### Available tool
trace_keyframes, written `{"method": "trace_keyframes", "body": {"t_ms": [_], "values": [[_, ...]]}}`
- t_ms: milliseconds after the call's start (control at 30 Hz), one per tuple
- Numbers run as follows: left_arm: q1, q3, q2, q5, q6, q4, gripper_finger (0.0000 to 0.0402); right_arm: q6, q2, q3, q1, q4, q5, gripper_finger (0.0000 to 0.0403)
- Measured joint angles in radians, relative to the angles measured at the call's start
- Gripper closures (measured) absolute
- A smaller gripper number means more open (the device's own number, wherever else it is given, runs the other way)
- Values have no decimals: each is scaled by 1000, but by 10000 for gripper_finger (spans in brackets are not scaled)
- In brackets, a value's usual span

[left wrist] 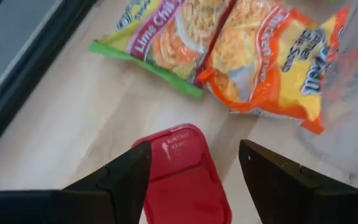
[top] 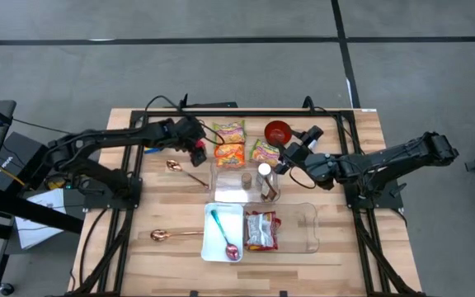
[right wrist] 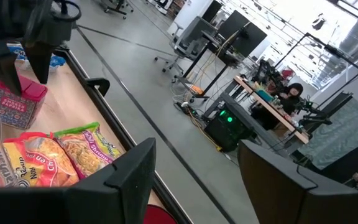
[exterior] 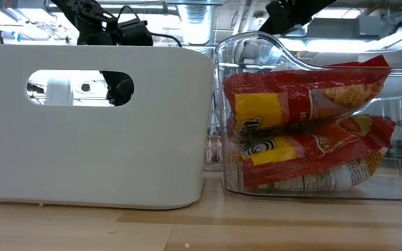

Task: Pick & Place Food Item
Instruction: Put the red spice can into the top transparent bin

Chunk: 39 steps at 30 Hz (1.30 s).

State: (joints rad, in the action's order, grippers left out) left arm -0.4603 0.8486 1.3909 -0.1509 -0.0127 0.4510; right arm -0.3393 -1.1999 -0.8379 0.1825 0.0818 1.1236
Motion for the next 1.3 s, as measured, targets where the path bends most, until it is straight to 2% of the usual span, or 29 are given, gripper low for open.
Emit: {"method": "trace_keyframes", "body": {"t_ms": [267, 700, 1000, 1300], "values": [[0, -5, -30, -7, -65, 56, 164, 0, 0, 0, 0, 0, 0, 182], [0, -100, -28, -36, -128, -56, 146, 0, 0, 0, 0, 2, -1, 182], [0, -112, -27, -34, -134, -92, 158, 0, 0, 0, 0, 4, -2, 182], [0, -112, -27, -35, -150, -93, 190, 0, 0, 0, 0, 4, -3, 182]]}}
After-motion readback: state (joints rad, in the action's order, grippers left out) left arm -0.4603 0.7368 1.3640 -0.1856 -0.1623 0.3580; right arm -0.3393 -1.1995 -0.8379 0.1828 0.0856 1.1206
